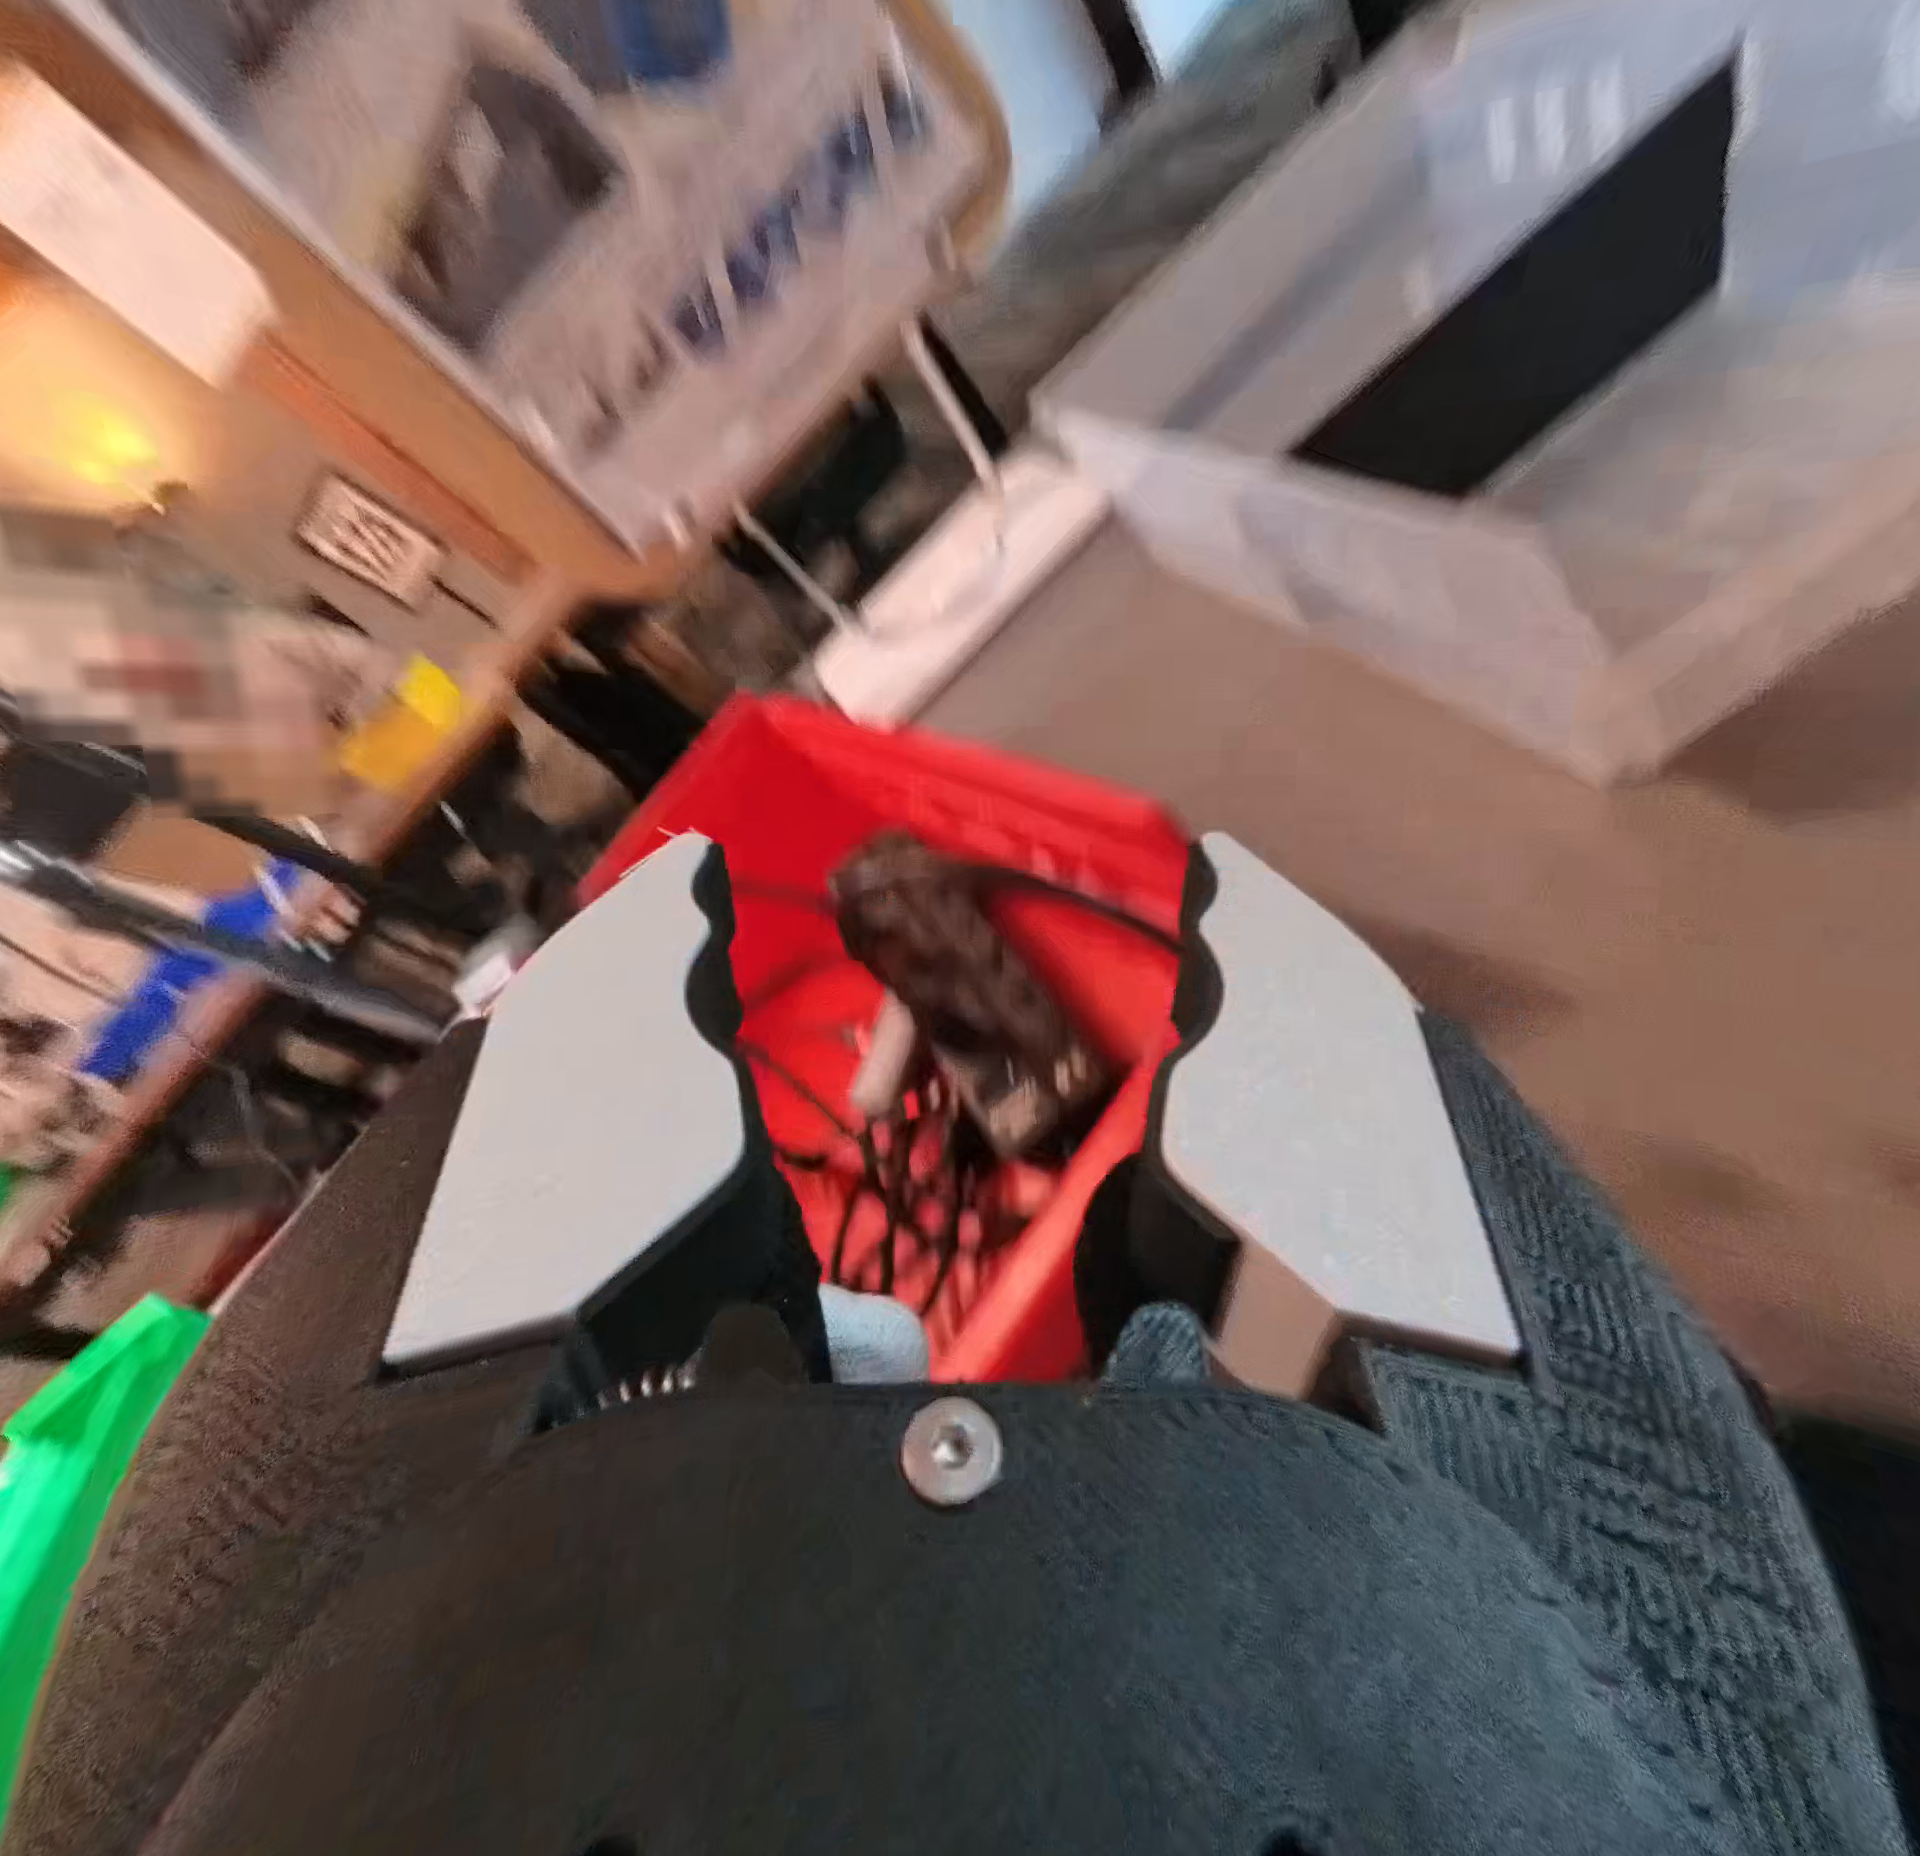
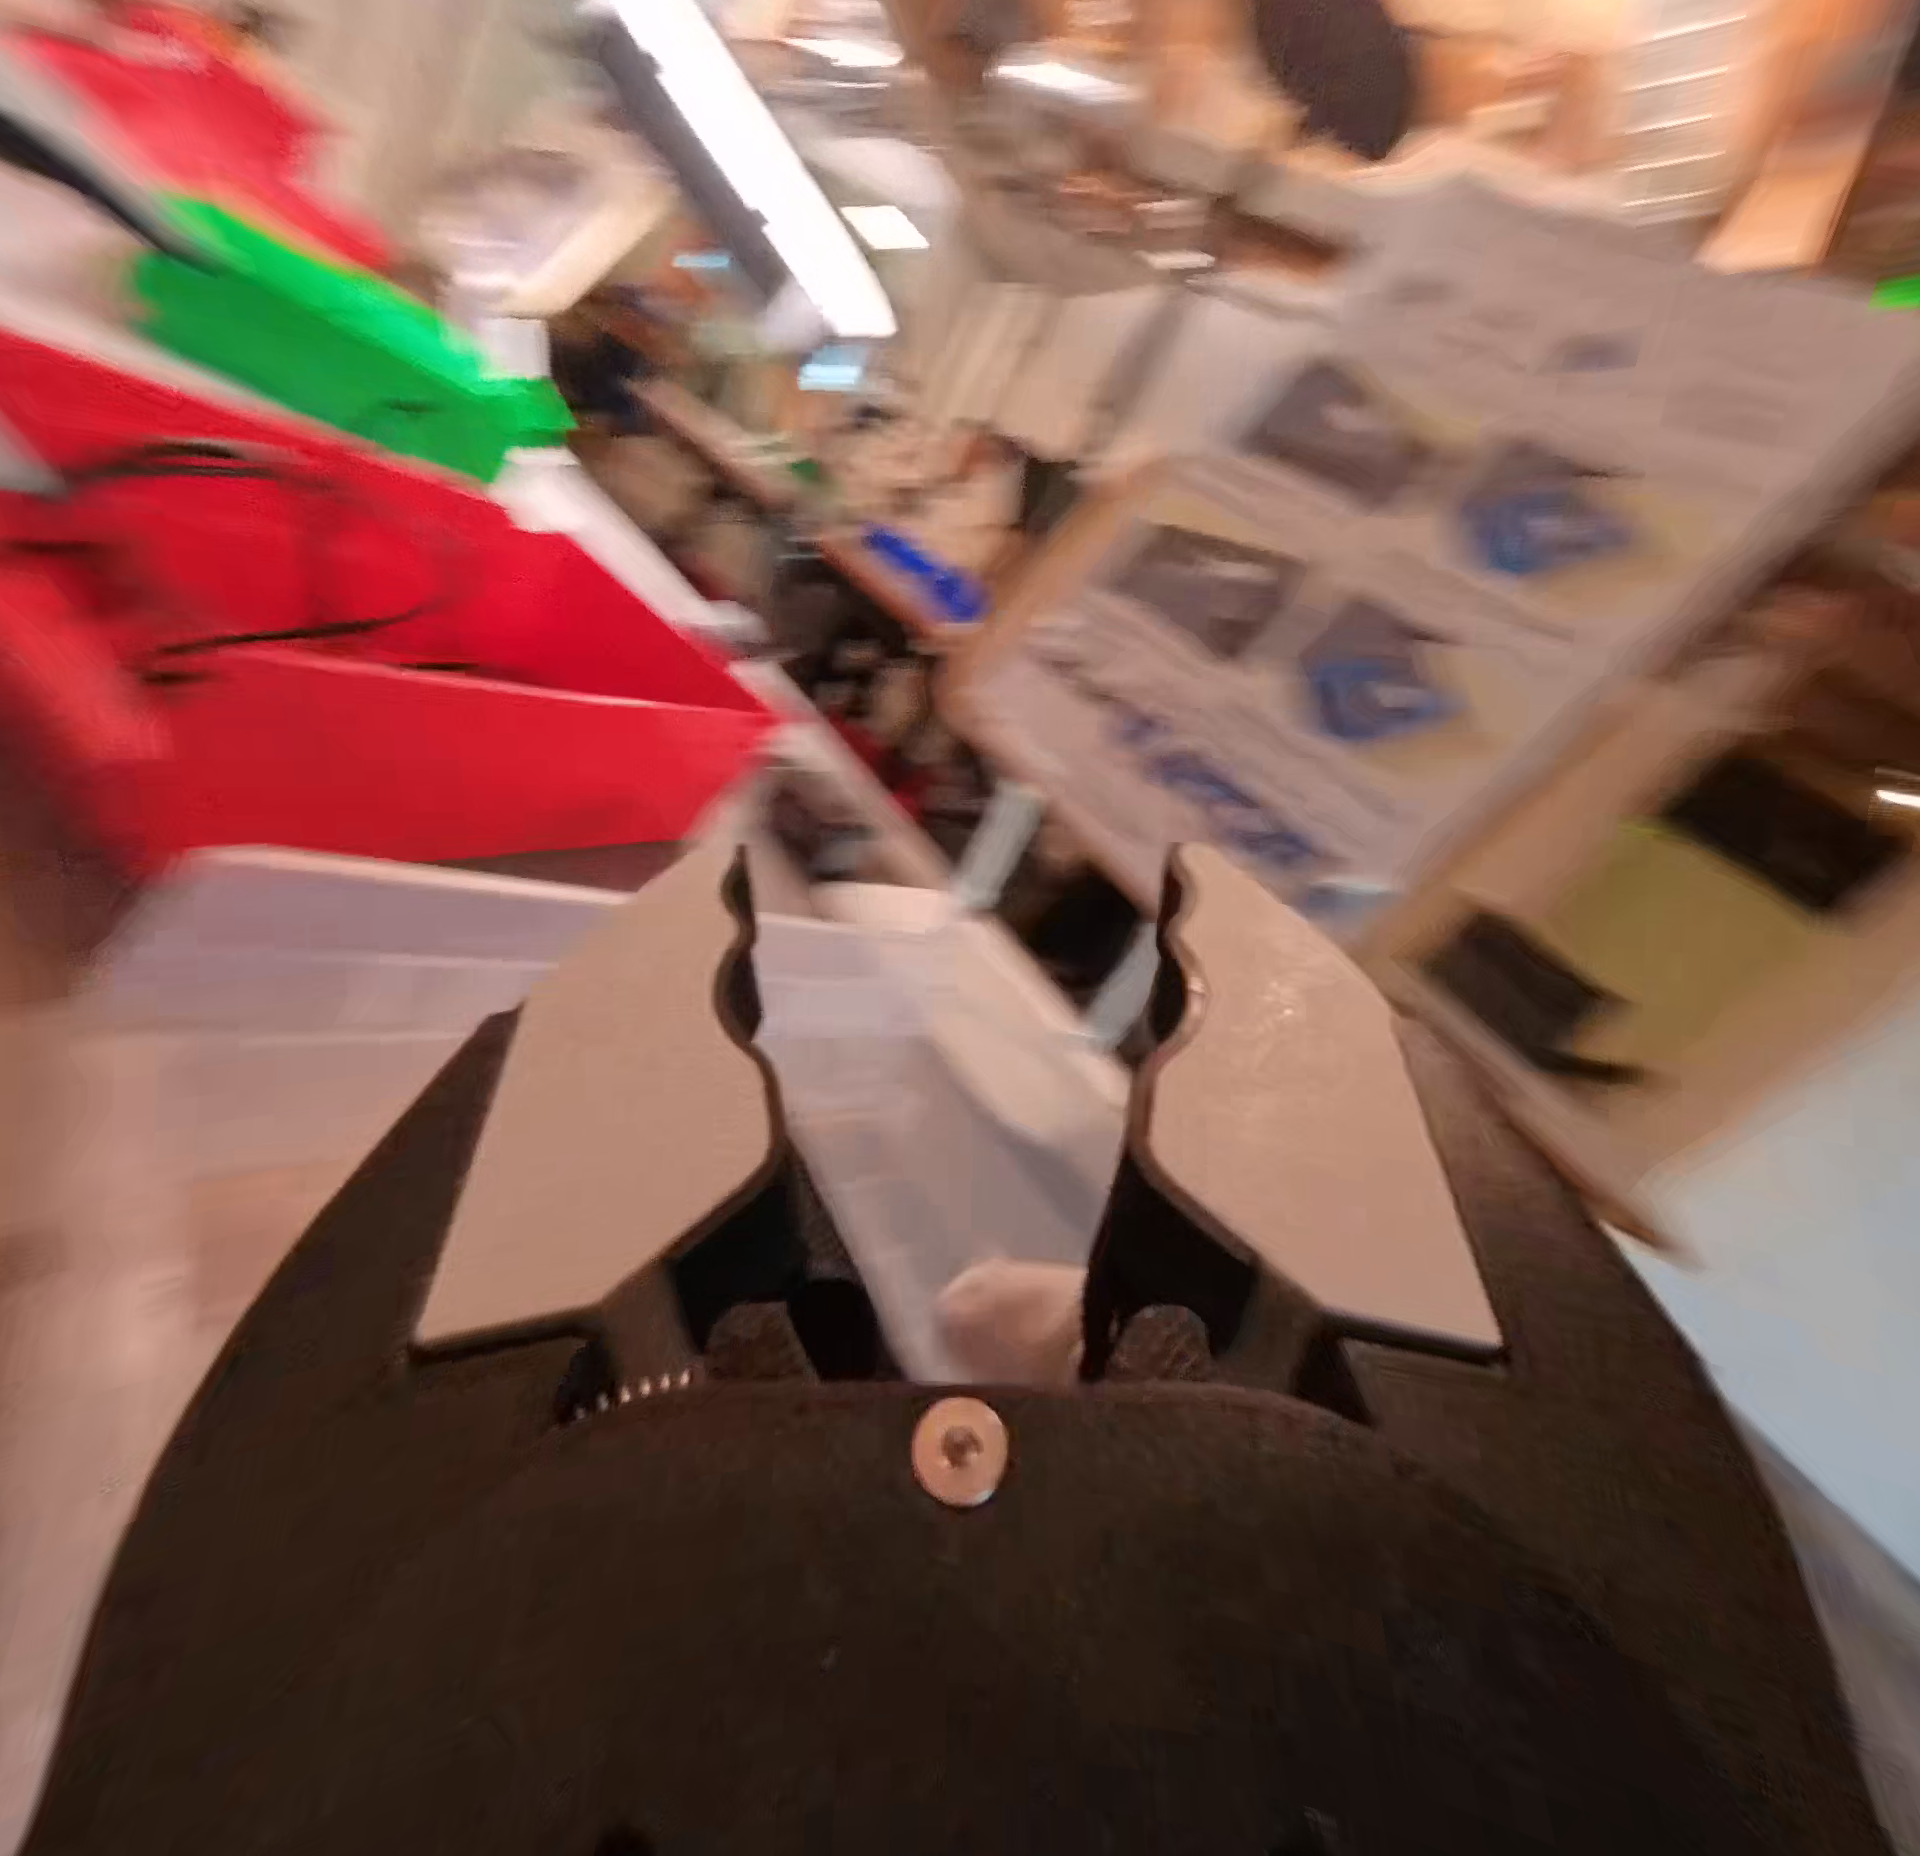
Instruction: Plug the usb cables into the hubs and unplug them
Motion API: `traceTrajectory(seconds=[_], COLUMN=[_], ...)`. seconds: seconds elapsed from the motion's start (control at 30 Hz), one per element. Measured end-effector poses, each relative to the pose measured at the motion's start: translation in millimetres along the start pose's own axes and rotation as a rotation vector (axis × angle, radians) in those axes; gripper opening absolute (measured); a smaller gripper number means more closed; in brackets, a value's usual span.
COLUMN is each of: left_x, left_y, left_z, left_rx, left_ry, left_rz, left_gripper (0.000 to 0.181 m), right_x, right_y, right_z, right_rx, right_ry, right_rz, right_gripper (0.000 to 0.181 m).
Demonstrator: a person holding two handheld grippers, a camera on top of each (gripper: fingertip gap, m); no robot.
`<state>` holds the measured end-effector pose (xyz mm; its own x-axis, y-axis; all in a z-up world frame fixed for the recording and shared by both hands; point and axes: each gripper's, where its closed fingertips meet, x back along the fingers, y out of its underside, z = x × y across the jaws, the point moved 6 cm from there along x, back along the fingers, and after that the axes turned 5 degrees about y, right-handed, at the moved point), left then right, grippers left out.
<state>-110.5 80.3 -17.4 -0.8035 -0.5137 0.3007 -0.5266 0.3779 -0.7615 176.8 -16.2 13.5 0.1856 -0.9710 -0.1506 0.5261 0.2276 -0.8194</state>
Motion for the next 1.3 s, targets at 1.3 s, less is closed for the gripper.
traceTrajectory(seconds=[1.3], left_x=[74.0], left_y=[181.0], left_z=[-40.7], left_rx=[0.264], left_ry=[0.425], left_rz=[-0.650], left_gripper=[0.033], right_x=[163.7], right_y=[131.4], right_z=[-10.7], right_rx=[-0.549], right_ry=[-0.335], right_rz=[-1.409], right_gripper=[0.026])
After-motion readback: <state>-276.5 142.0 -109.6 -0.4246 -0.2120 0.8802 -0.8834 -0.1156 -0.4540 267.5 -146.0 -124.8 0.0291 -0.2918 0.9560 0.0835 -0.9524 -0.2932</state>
